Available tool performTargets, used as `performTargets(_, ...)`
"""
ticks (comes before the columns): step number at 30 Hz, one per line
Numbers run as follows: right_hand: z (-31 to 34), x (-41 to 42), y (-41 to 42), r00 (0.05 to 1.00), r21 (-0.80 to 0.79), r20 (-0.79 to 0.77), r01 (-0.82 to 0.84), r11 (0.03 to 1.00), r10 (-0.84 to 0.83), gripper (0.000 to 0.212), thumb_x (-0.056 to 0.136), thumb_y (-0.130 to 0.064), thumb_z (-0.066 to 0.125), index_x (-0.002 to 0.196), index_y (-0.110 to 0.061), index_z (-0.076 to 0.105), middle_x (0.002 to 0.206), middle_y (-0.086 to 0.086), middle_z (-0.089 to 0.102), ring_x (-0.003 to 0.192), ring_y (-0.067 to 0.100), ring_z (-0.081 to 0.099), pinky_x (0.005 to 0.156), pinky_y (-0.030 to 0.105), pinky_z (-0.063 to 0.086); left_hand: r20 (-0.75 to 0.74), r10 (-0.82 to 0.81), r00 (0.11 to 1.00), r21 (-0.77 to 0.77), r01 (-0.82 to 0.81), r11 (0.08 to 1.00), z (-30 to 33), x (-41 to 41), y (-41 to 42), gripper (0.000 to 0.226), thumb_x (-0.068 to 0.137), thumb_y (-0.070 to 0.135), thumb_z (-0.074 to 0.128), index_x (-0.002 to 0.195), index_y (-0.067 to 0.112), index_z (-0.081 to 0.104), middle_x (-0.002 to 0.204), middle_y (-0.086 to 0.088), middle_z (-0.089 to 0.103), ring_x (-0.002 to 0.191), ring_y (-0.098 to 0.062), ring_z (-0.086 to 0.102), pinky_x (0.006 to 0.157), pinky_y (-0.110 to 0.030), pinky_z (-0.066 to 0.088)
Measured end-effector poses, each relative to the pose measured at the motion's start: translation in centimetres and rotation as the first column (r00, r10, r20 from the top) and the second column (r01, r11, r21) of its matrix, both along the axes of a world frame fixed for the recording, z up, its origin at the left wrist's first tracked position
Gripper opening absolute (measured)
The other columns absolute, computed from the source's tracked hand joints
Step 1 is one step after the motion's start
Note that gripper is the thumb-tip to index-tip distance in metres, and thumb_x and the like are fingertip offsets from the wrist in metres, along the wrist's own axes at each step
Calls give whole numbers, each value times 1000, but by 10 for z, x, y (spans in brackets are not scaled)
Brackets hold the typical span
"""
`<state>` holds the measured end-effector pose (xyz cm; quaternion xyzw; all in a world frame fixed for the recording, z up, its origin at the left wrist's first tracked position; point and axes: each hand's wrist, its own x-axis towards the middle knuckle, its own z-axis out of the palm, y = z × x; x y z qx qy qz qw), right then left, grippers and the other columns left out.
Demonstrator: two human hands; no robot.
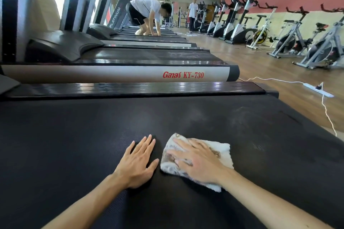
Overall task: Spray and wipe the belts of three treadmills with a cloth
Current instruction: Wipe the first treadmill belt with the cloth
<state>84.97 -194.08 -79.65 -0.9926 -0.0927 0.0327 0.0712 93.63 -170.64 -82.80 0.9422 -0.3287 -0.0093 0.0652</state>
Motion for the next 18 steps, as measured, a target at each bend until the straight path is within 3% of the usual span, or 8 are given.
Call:
performTargets(4,1,-18,-32,999,38,-41,-8,999,9,45,107,-48,29,150,-65,29,168,-29,-1,157,7,3,127,34,1,0,-2,1000,-10,2,1000,-1,-2,1,97,76,67,-11,162,24,-7,167,9,-19,152,-5,-20,125,-35,-13)
performTargets(6,5,-3,-43,995,19,-46,92,996,-91,46,110,-42,32,152,-60,31,169,-26,2,156,11,11,125,32,5,1,2,1000,-7,-2,1000,-1,-3,0,97,76,67,-12,162,23,-7,167,9,-19,152,-5,-19,125,-36,-12)
performTargets(9,8,21,-25,989,-30,13,149,988,-148,47,109,-44,30,155,-54,30,172,-15,7,154,21,19,125,41,13,-2,-1,1000,3,1,1000,-2,-3,-1,98,76,67,-11,162,23,-6,167,8,-18,152,-5,-19,125,-36,-12)
performTargets(11,3,16,-7,995,-19,28,100,995,-99,47,108,-47,28,154,-56,28,172,-13,5,156,22,13,126,45,9,-7,-4,1000,6,4,1000,-2,-1,-1,98,76,68,-10,162,22,-6,168,8,-17,152,-5,-18,125,-36,-13)
performTargets(15,2,-30,-13,998,26,-52,-29,999,30,48,105,-57,22,153,-63,24,169,-27,-5,157,8,-2,126,35,-4,-5,-21,1000,1,21,1000,-1,-1,0,97,76,68,-9,162,23,-7,167,8,-17,152,-5,-19,125,-36,-13)
performTargets(18,3,-35,-42,999,34,-54,-5,999,7,49,101,-59,20,149,-66,27,166,-33,7,154,10,15,126,41,13,-18,-43,999,-5,43,999,-2,-5,2,97,77,68,-9,163,23,-5,167,9,-16,152,-4,-19,125,-38,-12)
